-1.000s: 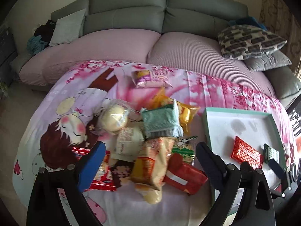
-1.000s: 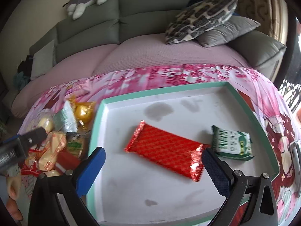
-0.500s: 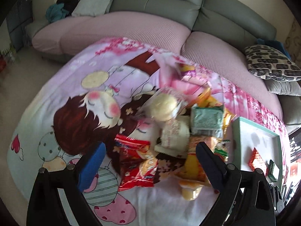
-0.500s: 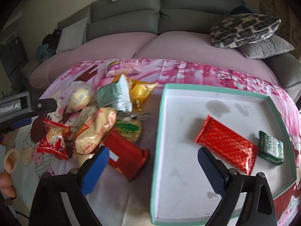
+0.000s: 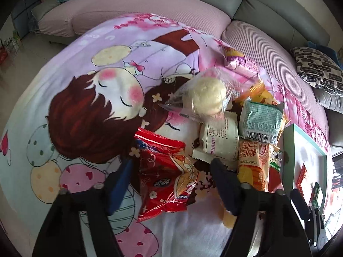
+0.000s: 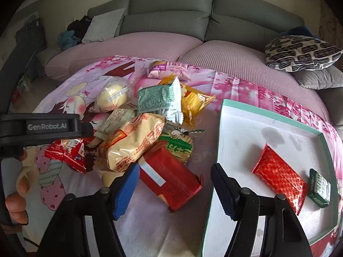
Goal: Organize snacks
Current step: 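Grasp the red wafer pack with the right tool while the left tool grasps a red snack bag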
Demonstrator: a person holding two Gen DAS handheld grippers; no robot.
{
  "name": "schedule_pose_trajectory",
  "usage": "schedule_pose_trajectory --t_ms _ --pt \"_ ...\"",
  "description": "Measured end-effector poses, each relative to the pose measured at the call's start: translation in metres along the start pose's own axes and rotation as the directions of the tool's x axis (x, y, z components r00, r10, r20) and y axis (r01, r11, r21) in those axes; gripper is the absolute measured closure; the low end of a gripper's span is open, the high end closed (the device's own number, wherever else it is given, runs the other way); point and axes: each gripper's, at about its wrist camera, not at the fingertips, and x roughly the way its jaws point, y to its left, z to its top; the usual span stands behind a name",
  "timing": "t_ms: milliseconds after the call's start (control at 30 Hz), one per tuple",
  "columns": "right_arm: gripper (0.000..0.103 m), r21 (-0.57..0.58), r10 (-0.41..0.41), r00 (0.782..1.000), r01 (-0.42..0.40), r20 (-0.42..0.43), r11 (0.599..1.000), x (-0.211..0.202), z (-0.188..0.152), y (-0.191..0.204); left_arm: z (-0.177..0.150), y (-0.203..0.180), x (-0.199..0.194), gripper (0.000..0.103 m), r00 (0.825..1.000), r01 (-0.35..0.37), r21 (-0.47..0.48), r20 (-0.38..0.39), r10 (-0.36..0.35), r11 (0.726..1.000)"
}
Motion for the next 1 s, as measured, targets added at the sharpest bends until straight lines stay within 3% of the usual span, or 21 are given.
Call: schedule_pose_trajectory --t_ms 100,300,767,867,900,1000 --pt "0.032 -0.031 0.002 1.0 -0.003 -0.02 1.0 0.006 -0.003 0.005 0.0 -0.001 0.003 0.046 1.0 -0.021 0.01 0.003 0.021 1.0" --pt "0.034 -0.034 0.02 0.999 -0.021 -0.032 0.999 0.011 -0.006 0.006 0.0 -0.005 0.003 0.047 1.0 0.003 0.027 0.011 -0.003 1.0" --pt "0.036 -0.09 -0.043 0.999 0.041 -0.023 0.995 0.03 -0.01 0.016 -0.001 -0.009 0.019 0.047 0.999 -0.041 0.046 0.004 0.041 0.998" --pt "0.04 -0.076 -0.044 0.999 0.043 -0.016 0.996 0.029 -0.01 0.014 -0.002 -0.008 0.019 0.047 0.999 -0.038 0.044 0.013 0.038 0.998" --pt "0.049 -0.069 -0.048 0.999 0.047 -0.013 0.997 0.029 -0.01 0.013 -0.002 -0.008 0.019 0.047 0.999 -0.037 0.043 0.016 0.036 0.998" --pt "0.054 -0.045 -0.054 0.998 0.054 -0.012 0.998 0.028 -0.008 0.009 -0.001 -0.008 0.017 0.047 0.999 -0.034 0.034 0.026 0.033 0.999"
